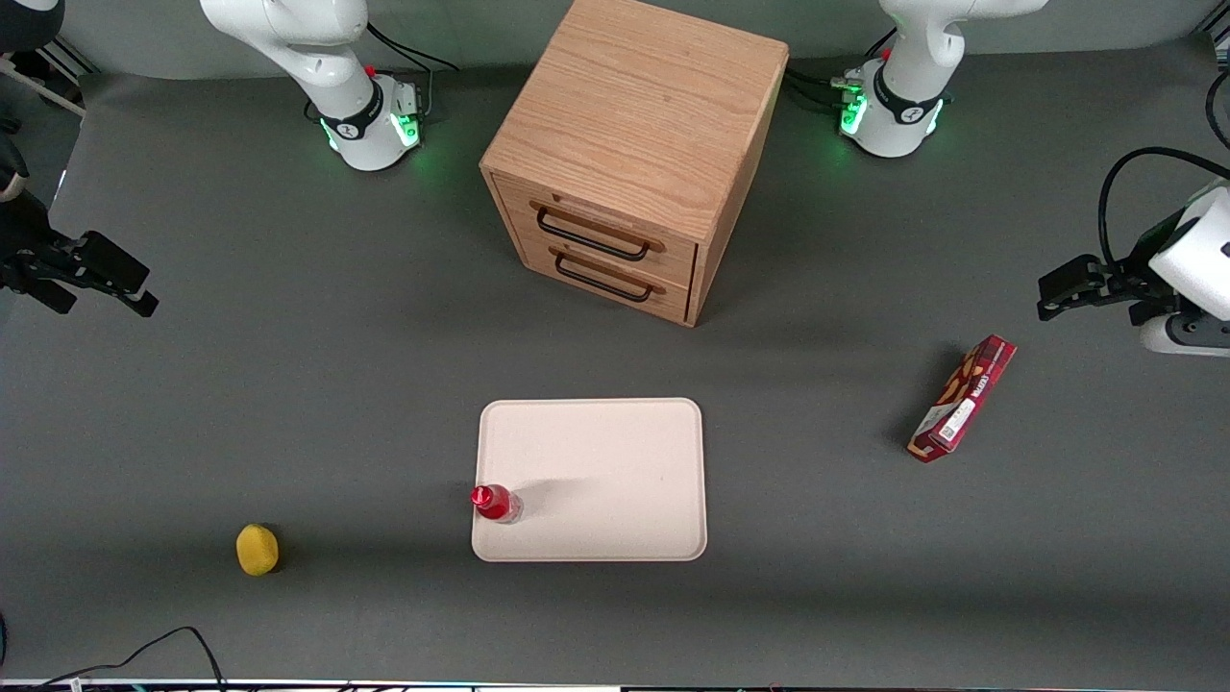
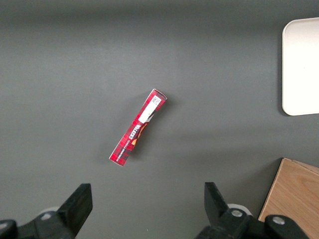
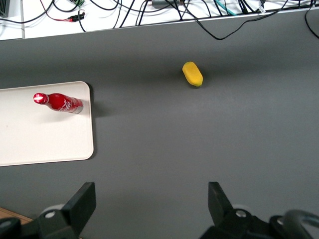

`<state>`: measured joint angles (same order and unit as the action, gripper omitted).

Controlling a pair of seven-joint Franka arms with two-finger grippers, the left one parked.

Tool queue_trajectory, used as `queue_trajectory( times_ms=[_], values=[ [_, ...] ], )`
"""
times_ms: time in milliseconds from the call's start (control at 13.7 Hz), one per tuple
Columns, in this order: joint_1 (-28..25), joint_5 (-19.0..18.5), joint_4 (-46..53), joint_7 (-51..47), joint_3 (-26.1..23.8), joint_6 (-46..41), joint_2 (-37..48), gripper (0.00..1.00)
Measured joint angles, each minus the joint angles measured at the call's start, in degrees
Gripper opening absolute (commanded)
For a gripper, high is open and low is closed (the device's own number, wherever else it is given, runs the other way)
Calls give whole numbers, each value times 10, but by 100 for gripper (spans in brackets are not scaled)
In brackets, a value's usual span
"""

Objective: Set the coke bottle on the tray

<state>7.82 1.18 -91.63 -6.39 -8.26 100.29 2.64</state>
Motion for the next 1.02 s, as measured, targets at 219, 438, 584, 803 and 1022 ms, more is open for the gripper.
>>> queue_trajectory(
  times_ms=[219, 438, 584, 803, 1022],
  values=[
    [0, 0, 3, 0, 1, 0, 0, 100],
    [-1, 0, 4, 12, 16, 0, 0, 100],
    [-4, 0, 5, 15, 26, 0, 0, 100],
    [-13, 0, 9, 16, 33, -1, 0, 100],
    [-16, 0, 11, 16, 34, -1, -1, 100]
  ],
)
